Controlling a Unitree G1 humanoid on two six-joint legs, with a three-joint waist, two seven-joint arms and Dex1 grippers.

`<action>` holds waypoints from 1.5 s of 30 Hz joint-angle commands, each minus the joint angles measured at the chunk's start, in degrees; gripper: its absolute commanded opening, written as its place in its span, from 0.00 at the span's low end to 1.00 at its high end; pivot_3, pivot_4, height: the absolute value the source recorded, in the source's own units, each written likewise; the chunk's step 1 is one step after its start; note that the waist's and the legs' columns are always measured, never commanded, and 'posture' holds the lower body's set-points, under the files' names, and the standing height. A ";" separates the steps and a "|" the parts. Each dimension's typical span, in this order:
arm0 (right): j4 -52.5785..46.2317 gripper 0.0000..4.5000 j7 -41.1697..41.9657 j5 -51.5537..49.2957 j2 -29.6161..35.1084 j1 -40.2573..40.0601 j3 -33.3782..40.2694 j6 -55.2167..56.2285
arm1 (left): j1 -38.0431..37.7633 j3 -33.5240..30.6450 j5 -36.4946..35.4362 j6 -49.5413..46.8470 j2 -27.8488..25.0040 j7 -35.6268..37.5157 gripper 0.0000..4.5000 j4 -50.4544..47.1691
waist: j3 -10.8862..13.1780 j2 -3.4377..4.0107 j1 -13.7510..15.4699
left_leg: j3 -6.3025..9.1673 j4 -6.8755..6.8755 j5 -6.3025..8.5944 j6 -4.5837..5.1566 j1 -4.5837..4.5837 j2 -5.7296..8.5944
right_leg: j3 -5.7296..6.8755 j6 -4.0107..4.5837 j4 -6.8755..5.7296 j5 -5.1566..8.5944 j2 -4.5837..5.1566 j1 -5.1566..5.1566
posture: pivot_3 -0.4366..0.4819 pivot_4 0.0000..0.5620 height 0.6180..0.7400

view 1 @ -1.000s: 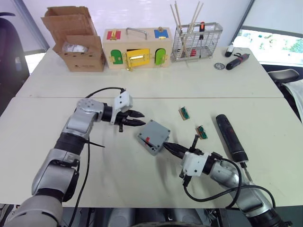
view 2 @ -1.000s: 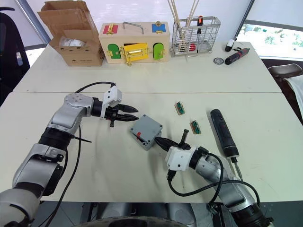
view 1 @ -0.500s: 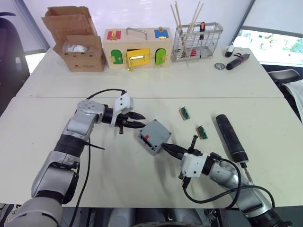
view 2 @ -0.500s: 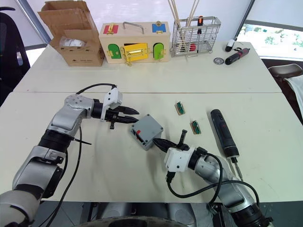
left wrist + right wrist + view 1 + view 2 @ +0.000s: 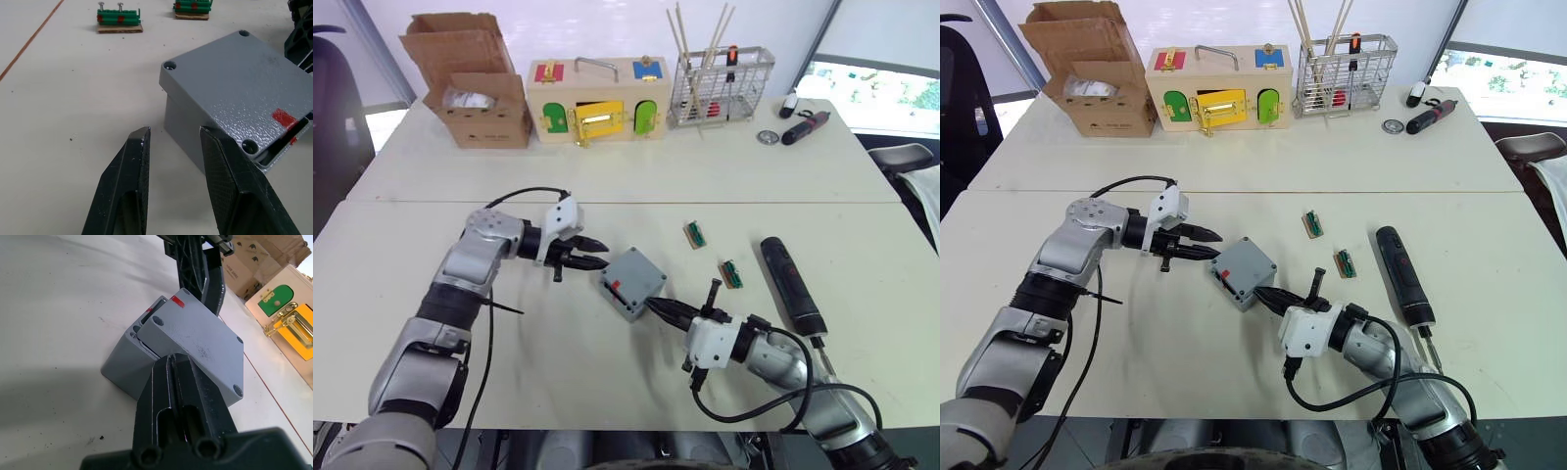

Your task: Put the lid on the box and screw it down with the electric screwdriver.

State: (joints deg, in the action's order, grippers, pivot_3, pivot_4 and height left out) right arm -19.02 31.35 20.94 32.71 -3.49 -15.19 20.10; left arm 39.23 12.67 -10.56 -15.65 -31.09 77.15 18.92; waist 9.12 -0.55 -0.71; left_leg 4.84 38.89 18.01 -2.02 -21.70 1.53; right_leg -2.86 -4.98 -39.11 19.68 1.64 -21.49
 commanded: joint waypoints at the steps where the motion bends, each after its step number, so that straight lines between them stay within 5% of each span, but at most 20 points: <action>1: -2.36 0.00 0.15 -1.71 -0.24 0.31 0.19 0.50 | -0.24 -0.75 -1.18 -0.52 -0.76 0.45 0.35 -3.37 | 0.00 0.00 -0.02 | 0.00 0.00 0.00 0.00 0.00 0.00 | 0.00 0.00 0.00 0.00 0.00 0.00 | 0.48 0.27 1.00; 31: -4.47 0.00 2.29 -3.94 -0.14 -1.02 -0.06 -0.19 | -2.69 -0.34 -0.86 -0.50 -2.26 0.56 0.35 -6.29 | 0.00 0.00 0.01 | 0.00 0.01 0.01 0.01 0.00 0.00 | 0.00 0.00 0.00 0.00 0.00 0.01 | 0.48 0.27 1.00; 45: -3.43 0.00 1.90 -4.08 0.96 -0.56 1.74 -0.15 | 2.34 -2.01 -1.85 0.27 -1.20 -0.93 0.35 -1.66 | 0.00 0.00 0.00 | 0.00 0.02 0.01 0.01 0.00 0.00 | 0.01 0.00 -0.01 0.00 0.00 0.01 | 0.48 0.27 1.00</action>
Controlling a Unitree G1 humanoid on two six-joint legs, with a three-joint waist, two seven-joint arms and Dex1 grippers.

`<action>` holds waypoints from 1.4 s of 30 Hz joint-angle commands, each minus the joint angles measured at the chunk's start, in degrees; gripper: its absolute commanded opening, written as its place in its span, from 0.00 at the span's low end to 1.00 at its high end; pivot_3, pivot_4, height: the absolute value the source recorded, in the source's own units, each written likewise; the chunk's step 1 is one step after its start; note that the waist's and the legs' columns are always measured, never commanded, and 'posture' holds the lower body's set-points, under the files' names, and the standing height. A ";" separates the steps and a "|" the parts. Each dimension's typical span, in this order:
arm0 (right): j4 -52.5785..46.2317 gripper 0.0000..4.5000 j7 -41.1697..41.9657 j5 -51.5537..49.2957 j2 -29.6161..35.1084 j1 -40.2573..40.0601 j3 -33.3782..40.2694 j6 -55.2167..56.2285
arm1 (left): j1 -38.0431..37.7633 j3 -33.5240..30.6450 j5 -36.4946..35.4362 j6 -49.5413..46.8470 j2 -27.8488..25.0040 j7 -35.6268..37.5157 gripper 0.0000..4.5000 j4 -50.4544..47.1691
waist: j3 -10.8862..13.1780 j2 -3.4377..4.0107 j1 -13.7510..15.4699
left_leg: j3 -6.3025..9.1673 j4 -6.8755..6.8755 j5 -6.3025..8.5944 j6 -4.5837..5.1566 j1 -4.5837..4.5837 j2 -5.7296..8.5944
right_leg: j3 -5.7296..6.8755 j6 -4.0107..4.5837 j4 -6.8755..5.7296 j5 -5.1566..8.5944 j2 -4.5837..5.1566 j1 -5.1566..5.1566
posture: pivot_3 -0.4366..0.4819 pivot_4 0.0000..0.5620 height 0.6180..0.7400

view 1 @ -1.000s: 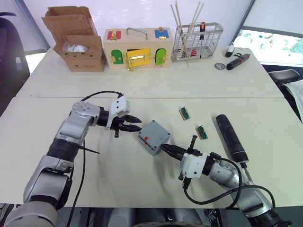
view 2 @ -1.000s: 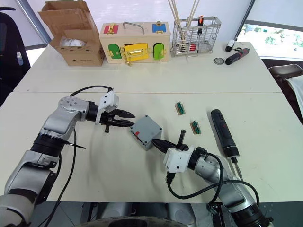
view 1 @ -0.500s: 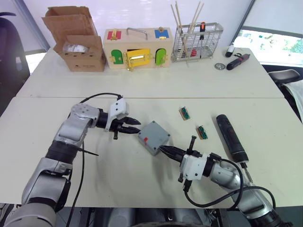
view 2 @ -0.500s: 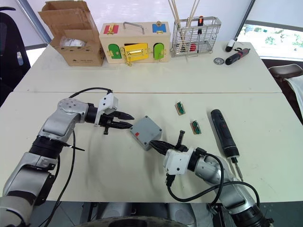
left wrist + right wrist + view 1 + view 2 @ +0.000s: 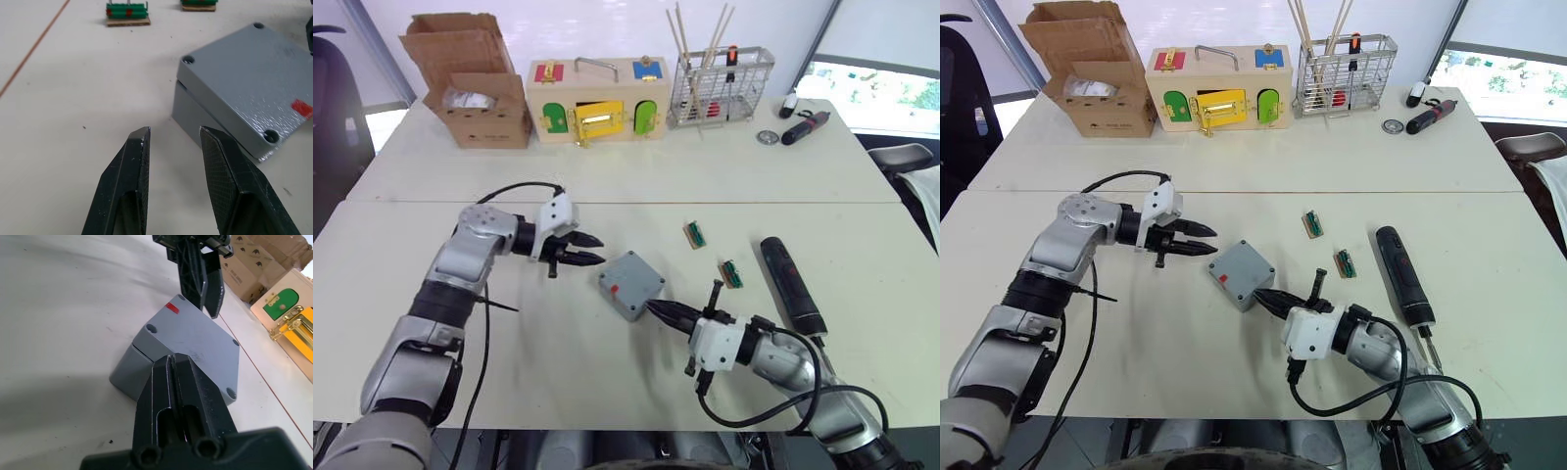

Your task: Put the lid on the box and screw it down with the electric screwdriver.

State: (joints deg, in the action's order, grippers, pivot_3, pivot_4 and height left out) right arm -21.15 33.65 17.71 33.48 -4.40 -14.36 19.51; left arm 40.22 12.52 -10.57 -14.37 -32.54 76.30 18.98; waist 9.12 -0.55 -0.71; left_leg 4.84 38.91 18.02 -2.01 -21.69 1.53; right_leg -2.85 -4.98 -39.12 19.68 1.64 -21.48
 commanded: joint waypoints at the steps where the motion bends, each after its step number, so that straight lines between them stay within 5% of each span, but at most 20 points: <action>1: -1.24 0.00 -0.47 -0.74 0.19 0.40 0.97 0.44 | 1.49 -2.04 -2.30 -1.69 0.30 0.00 0.35 -2.11 | 0.00 0.00 -0.03 | 0.00 0.00 0.00 0.00 0.00 0.00 | 0.00 0.00 0.00 0.00 0.00 0.00 | 0.48 0.27 1.00; 27: 0.19 0.00 -0.45 -0.44 -0.93 2.41 -0.91 0.74 | -3.25 0.08 -2.61 -4.70 -2.57 1.92 0.35 -9.33 | 0.00 0.00 -0.04 | 0.01 0.00 0.00 0.00 0.01 0.00 | 0.00 0.00 -0.02 0.00 0.00 0.00 | 0.48 0.27 1.00; 42: -0.48 0.00 -2.29 -1.58 -0.91 2.02 1.91 -0.48 | 1.61 -1.37 -2.81 -1.60 -0.21 -0.94 0.35 -1.28 | 0.00 0.00 -0.01 | 0.01 0.05 0.00 0.00 0.00 0.00 | 0.01 0.00 -0.03 0.00 -0.01 0.00 | 0.48 0.27 1.00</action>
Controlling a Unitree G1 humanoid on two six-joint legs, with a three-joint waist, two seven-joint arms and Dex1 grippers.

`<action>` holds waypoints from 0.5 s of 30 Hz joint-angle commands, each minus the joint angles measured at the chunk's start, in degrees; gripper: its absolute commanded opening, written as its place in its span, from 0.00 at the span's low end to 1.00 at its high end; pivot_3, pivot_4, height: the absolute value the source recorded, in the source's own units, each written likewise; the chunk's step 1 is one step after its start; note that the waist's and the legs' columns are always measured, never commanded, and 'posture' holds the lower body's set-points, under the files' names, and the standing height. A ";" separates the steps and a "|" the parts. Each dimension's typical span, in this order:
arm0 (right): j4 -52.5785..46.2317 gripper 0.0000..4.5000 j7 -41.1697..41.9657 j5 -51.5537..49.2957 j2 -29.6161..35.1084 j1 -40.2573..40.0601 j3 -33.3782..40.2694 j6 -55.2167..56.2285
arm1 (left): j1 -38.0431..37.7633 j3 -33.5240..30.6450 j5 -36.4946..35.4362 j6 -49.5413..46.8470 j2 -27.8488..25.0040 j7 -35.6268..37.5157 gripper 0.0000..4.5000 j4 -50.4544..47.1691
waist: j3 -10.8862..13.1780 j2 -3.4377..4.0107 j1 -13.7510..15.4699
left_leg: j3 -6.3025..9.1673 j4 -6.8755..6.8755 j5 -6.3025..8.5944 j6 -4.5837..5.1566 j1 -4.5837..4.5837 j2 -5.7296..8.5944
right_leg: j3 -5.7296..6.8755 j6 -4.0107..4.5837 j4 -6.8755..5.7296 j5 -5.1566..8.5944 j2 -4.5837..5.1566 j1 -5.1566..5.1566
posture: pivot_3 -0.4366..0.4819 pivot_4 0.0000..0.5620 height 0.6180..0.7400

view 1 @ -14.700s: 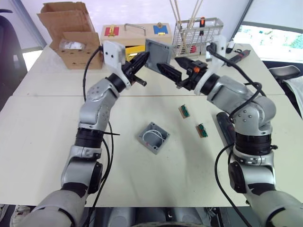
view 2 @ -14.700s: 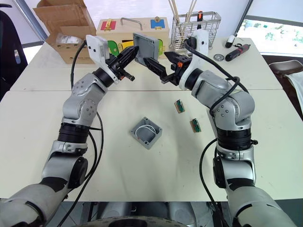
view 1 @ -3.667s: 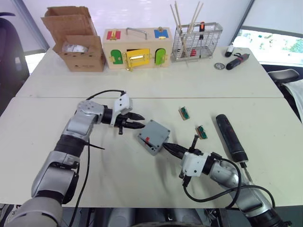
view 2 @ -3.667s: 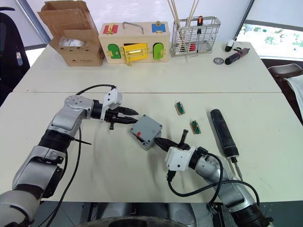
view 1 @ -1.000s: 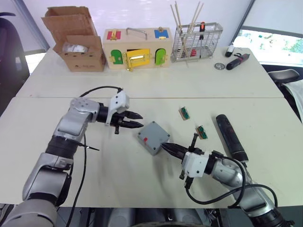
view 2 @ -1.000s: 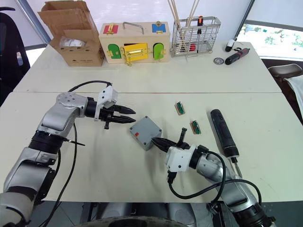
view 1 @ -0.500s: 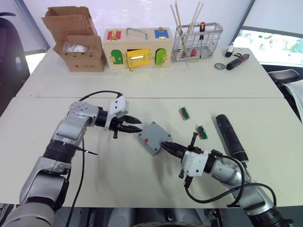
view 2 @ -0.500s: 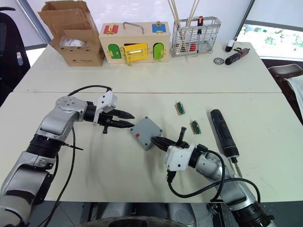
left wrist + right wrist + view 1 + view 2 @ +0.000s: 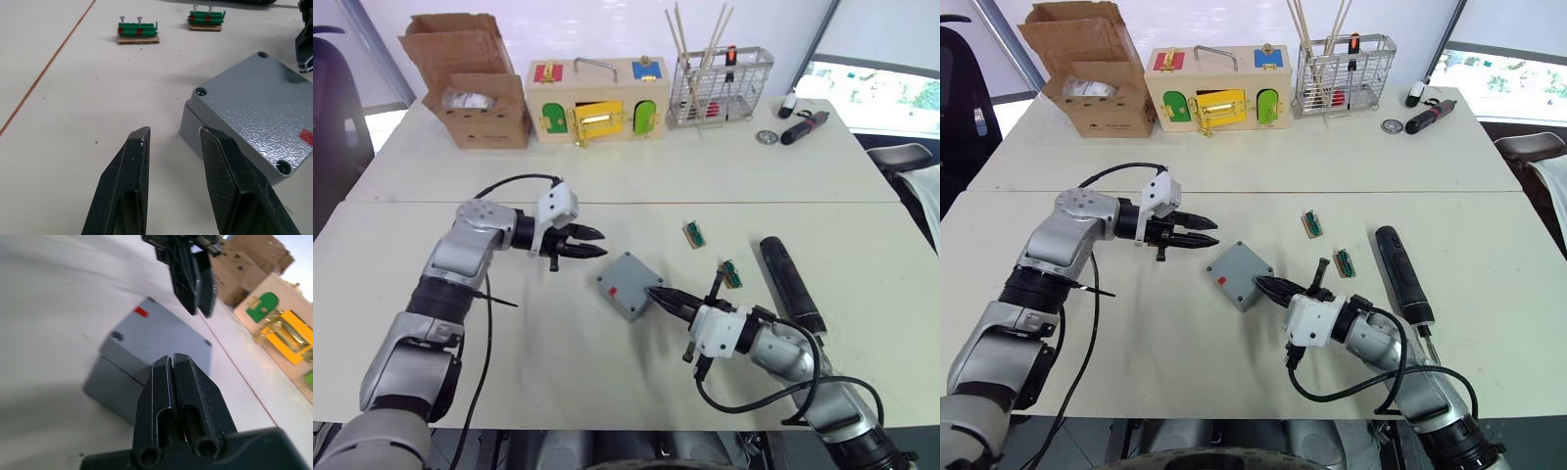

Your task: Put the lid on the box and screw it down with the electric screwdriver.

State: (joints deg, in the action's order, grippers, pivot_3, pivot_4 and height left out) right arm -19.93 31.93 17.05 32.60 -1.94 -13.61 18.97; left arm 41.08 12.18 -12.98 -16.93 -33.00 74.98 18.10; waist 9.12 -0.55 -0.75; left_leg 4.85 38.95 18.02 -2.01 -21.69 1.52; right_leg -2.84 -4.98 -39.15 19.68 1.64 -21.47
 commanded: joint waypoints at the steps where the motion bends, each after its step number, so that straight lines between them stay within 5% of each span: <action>1: -1.99 0.00 -0.61 -0.94 -0.05 -0.68 1.27 -0.09 | 0.60 -0.96 -0.59 0.86 0.35 0.53 0.35 -0.61 | 0.00 0.00 0.07 | 0.00 0.00 0.00 0.00 0.00 0.00 | 0.00 0.00 0.00 0.00 0.00 0.00 | 0.48 0.27 1.00; 15: -4.06 0.00 0.18 -0.99 0.70 -4.87 1.44 -1.08 | -1.25 -0.73 -4.32 -5.28 0.10 2.62 0.35 -8.45 | 0.00 0.00 -0.02 | 0.00 0.01 0.00 0.01 0.01 0.00 | -0.01 0.00 0.00 0.00 0.00 0.02 | 0.48 0.27 1.00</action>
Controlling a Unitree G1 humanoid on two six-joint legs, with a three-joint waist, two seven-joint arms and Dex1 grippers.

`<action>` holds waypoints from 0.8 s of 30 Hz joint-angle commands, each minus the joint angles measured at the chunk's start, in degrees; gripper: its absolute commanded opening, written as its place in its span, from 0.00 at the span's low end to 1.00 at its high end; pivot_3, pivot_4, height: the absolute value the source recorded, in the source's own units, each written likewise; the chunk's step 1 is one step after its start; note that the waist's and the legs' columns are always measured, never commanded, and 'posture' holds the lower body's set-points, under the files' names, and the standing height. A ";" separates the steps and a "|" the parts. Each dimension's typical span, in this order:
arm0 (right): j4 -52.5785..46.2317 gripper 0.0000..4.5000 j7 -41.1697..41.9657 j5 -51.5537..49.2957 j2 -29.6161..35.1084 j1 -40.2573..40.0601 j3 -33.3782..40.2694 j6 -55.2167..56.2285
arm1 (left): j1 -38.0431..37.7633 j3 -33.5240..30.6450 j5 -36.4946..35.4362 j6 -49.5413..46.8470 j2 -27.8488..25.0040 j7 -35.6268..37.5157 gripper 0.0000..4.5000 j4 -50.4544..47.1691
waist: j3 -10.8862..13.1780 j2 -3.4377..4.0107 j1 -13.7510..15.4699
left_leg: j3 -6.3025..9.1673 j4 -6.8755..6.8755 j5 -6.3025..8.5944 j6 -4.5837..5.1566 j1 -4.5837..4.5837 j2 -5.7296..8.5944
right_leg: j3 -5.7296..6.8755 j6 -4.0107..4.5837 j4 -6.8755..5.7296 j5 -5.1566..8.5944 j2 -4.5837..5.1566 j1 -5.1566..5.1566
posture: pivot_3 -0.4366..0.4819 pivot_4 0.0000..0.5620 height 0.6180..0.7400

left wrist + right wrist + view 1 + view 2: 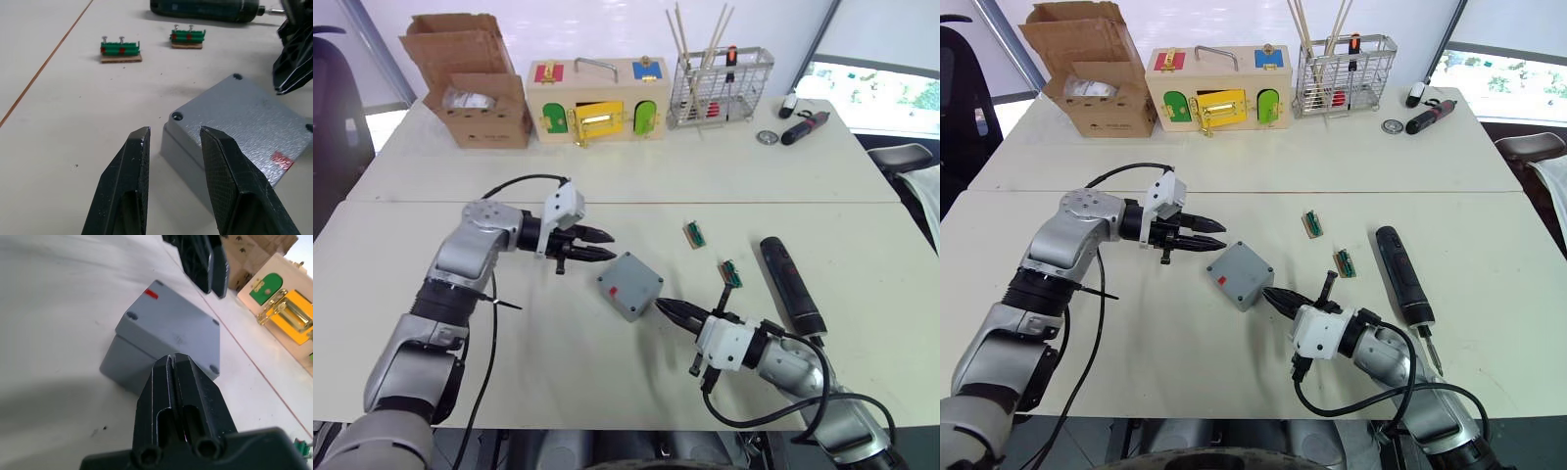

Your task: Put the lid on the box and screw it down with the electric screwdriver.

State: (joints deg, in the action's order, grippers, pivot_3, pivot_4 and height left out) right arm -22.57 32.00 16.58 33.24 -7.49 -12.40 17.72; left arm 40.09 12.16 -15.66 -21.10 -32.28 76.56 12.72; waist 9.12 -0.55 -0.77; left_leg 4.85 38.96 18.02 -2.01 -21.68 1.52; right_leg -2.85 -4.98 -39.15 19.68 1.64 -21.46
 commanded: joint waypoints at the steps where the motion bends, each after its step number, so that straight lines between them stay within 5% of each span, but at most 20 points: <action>1: -1.17 0.00 0.16 -0.44 0.01 0.89 0.03 0.21 | -0.44 -0.49 -1.75 -1.46 -0.72 1.35 0.35 -3.66 | 0.00 0.00 0.00 | 0.00 0.00 0.00 0.00 0.00 0.00 | 0.00 0.00 0.00 0.00 0.00 0.00 | 0.48 0.27 1.00; 24: 1.67 0.00 -0.36 0.52 -1.04 4.14 -1.79 0.17 | -1.04 2.49 2.56 6.47 1.68 1.50 0.35 0.67 | 0.00 0.00 0.10 | 0.00 0.02 0.00 0.00 0.02 0.00 | 0.00 0.00 0.00 0.00 0.00 0.04 | 0.48 0.27 1.00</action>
State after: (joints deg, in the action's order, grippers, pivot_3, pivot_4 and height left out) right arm -20.40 32.33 16.96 32.68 -3.82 -14.31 17.71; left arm 38.64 14.81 -12.90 -14.32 -30.47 77.51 13.52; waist 9.12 -0.55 -0.67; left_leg 4.85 38.98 18.02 -2.00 -21.66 1.53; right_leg -2.84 -4.98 -39.15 19.68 1.64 -21.42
